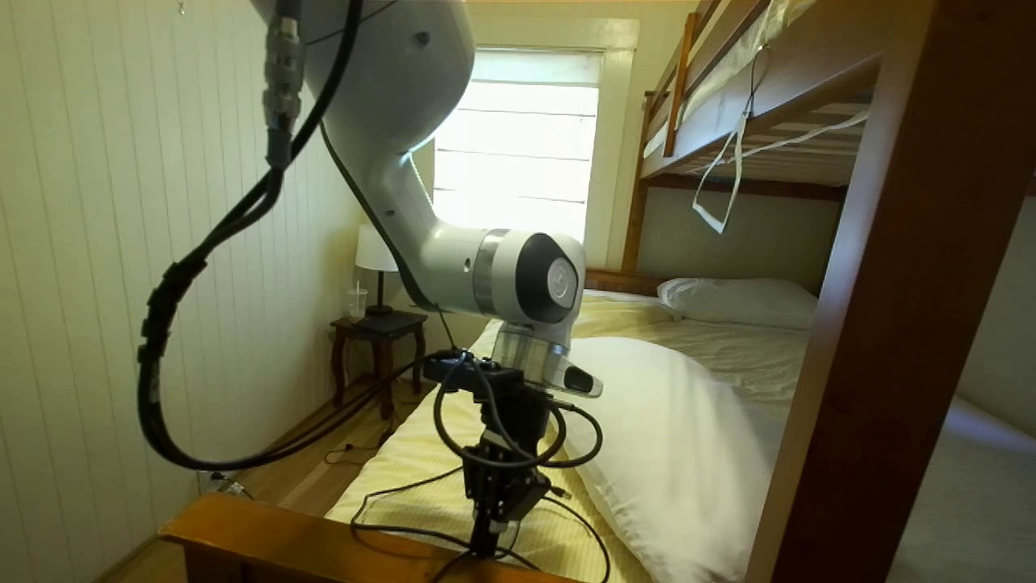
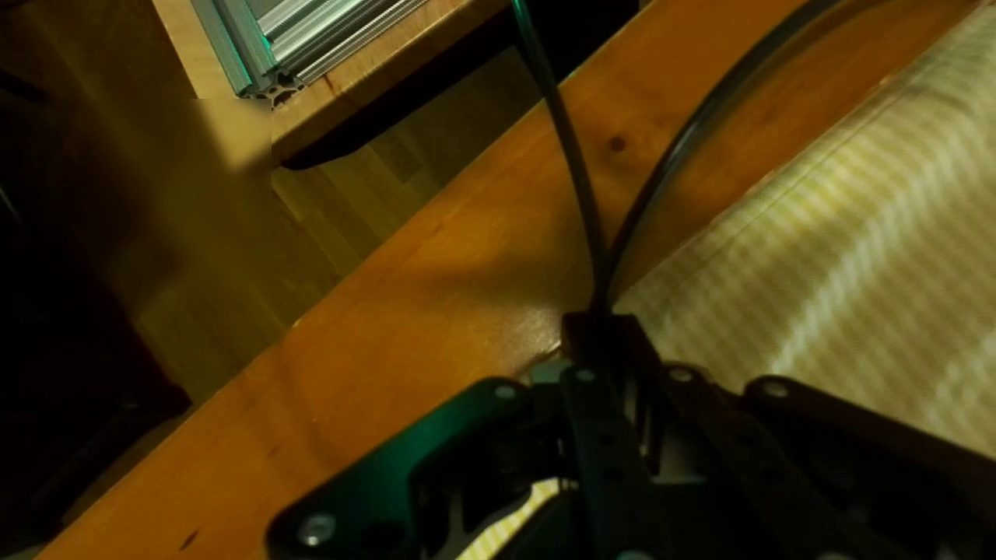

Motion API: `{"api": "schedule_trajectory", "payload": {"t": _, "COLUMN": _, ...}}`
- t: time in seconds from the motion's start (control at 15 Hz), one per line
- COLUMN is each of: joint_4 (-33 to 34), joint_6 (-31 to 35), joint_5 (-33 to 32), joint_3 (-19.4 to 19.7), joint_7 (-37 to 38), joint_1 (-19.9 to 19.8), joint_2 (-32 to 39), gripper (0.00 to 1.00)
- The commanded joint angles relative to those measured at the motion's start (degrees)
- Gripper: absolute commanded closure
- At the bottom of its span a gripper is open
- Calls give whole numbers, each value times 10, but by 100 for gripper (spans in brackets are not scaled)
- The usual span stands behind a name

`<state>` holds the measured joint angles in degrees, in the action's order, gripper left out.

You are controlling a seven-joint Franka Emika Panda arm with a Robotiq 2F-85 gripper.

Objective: Put the cable on the pillow

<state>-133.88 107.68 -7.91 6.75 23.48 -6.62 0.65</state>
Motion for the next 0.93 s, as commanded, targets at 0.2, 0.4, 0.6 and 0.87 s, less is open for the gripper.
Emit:
{"api": "schedule_trajectory", "payload": {"t": 0.2, "joint_4": 16, "joint_6": 13, "joint_5": 55, "joint_3": -20, "joint_7": -22, "joint_1": 14, "joint_2": -117, "gripper": 98}}
{"api": "schedule_trajectory", "payload": {"t": 0.4, "joint_4": 45, "joint_6": 9, "joint_5": 50, "joint_3": -41, "joint_7": -26, "joint_1": 24, "joint_2": -183, "gripper": 98}}
{"api": "schedule_trajectory", "payload": {"t": 0.6, "joint_4": 77, "joint_6": 14, "joint_5": 34, "joint_3": -65, "joint_7": -34, "joint_1": 29, "joint_2": -241, "gripper": 98}}
{"api": "schedule_trajectory", "payload": {"t": 0.87, "joint_4": 86, "joint_6": 17, "joint_5": 42, "joint_3": -76, "joint_7": -33, "joint_1": 24, "joint_2": -253, "gripper": 91}}
